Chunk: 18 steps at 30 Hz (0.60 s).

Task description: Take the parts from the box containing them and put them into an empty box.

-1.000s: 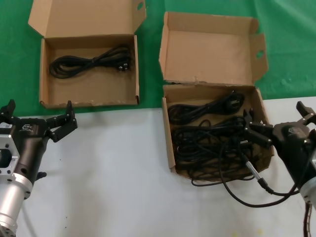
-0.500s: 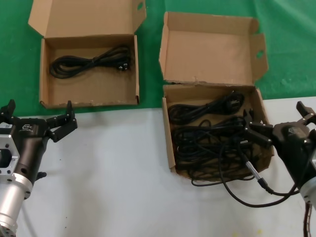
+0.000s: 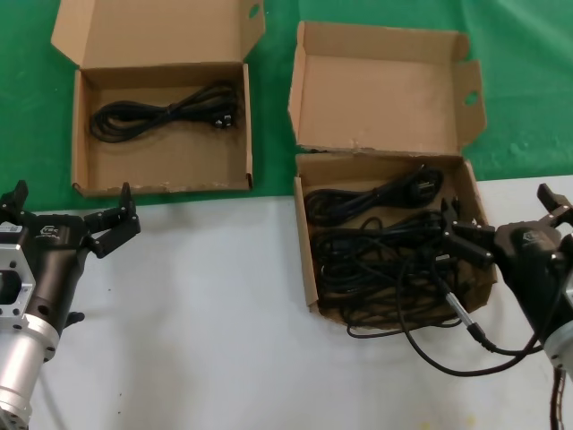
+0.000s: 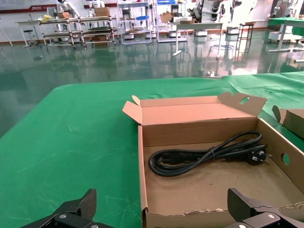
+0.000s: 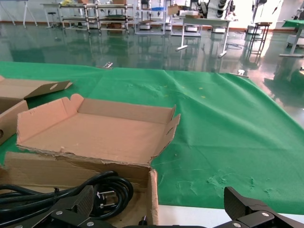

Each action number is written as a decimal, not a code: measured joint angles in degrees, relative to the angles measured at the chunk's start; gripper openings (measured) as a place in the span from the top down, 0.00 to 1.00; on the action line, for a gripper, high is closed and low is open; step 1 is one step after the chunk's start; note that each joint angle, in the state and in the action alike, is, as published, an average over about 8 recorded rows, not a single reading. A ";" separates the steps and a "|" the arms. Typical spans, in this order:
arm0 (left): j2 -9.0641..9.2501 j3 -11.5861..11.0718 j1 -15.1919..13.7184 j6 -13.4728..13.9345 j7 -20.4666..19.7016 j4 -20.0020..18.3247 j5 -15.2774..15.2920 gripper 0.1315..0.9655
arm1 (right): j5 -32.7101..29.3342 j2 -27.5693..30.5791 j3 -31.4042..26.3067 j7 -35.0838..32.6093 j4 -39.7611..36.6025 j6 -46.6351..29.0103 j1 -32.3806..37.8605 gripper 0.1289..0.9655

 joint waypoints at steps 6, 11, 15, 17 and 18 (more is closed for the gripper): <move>0.00 0.00 0.00 0.00 0.00 0.00 0.00 0.00 | 0.00 0.00 0.00 0.00 0.00 0.00 0.00 0.00; 0.00 0.00 0.00 0.00 0.00 0.00 0.00 0.00 | 0.00 0.00 0.00 0.00 0.00 0.00 0.00 0.00; 0.00 0.00 0.00 0.00 0.00 0.00 0.00 0.00 | 0.00 0.00 0.00 0.00 0.00 0.00 0.00 0.00; 0.00 0.00 0.00 0.00 0.00 0.00 0.00 0.00 | 0.00 0.00 0.00 0.00 0.00 0.00 0.00 0.00; 0.00 0.00 0.00 0.00 0.00 0.00 0.00 0.00 | 0.00 0.00 0.00 0.00 0.00 0.00 0.00 0.00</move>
